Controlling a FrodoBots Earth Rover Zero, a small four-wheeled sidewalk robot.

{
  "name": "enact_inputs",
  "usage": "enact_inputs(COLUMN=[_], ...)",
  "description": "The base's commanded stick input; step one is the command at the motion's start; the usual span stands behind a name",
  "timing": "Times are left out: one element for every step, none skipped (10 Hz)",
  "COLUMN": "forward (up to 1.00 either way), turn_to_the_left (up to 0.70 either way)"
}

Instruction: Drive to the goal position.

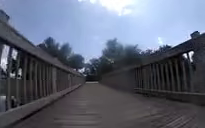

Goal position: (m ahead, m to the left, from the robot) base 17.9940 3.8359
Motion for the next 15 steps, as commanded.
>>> enact_inputs(forward=[0.85,0.85,0.85,0.85,0.85,0.85,0.85,0.85,0.85,0.85,0.85,0.85,0.85,0.85,0.85], turn_to_the_left=[0.0,0.0,0.0,0.0,0.0,0.0,0.0,0.0,0.0,0.0,0.0,0.0,0.0,0.0,0.0])
